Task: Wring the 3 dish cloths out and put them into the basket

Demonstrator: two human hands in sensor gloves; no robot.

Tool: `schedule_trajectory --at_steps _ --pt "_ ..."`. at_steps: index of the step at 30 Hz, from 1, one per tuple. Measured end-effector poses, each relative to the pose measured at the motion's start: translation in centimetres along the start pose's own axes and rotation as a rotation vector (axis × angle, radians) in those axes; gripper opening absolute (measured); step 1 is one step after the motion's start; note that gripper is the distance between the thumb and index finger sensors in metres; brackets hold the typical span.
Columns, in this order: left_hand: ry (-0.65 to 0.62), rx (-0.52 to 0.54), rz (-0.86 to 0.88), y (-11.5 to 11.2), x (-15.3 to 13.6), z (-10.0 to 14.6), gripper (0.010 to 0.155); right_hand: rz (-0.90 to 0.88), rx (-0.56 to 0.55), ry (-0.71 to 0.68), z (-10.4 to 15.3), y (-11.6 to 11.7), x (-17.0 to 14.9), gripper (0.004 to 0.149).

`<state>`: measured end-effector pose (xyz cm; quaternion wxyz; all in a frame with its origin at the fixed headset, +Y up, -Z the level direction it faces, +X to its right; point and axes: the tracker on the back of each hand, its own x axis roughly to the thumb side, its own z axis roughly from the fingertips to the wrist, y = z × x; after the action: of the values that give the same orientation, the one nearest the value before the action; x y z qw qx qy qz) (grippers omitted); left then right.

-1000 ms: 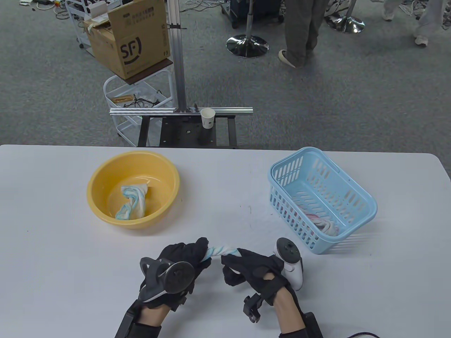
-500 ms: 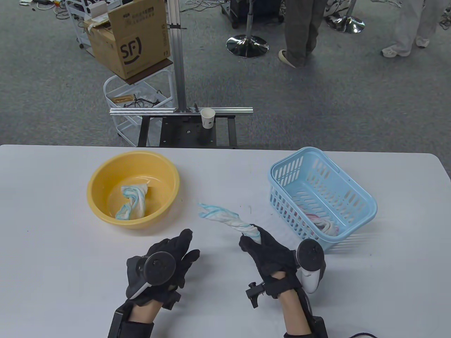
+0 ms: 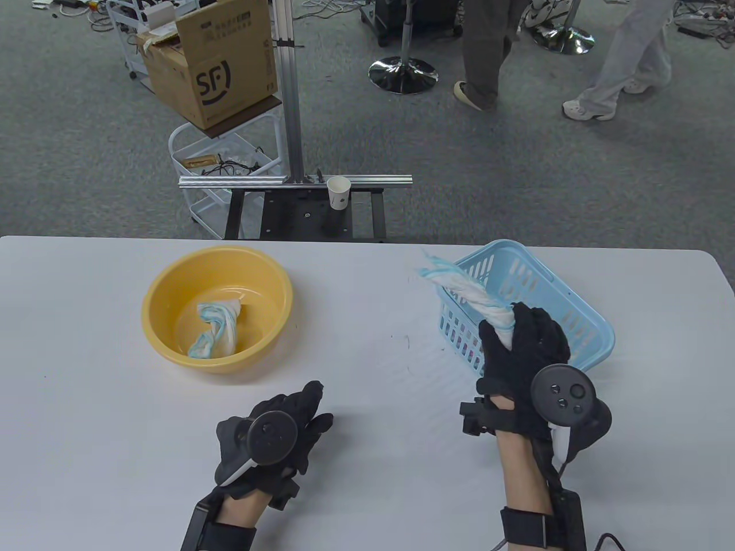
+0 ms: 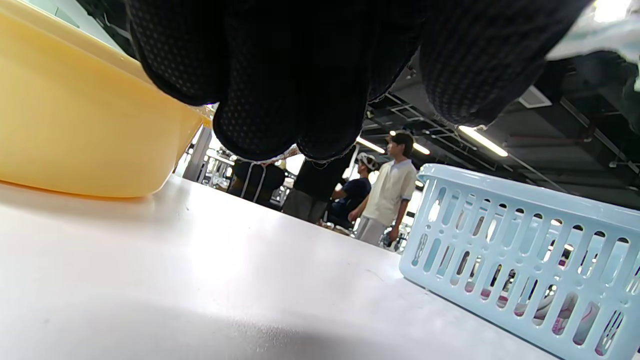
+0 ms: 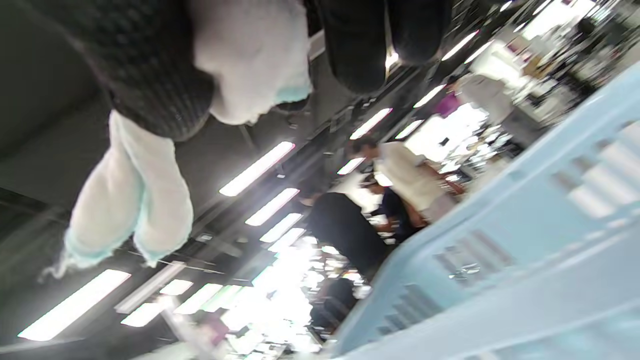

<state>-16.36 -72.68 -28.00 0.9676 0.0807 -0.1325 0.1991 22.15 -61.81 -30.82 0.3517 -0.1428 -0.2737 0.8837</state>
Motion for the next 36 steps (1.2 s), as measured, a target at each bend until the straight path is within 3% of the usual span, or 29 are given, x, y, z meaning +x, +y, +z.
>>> schedule_trajectory --at_steps 5,9,18,25,36 --pt "0.009 -0.021 0.013 -0.2 -0.1 0.0 0.067 0.222 -0.002 0.136 -0.2 0.3 -3.2 0.074" --pt "0.016 -0.03 0.027 -0.3 -0.2 0.0 0.067 0.349 0.079 0.177 0.3 1.4 -5.4 0.08" --pt "0.025 -0.051 0.023 -0.6 -0.3 -0.1 0.067 0.315 0.096 0.115 0.6 1.6 -4.8 0.079" --pt "0.037 -0.055 0.014 -0.5 -0.4 -0.1 0.069 0.307 0.087 -0.072 1.6 2.4 -1.8 0.079" --pt "0.161 -0.063 -0.036 -0.6 -1.7 0.0 0.08 0.309 0.228 -0.413 6.4 8.8 2.8 0.082"
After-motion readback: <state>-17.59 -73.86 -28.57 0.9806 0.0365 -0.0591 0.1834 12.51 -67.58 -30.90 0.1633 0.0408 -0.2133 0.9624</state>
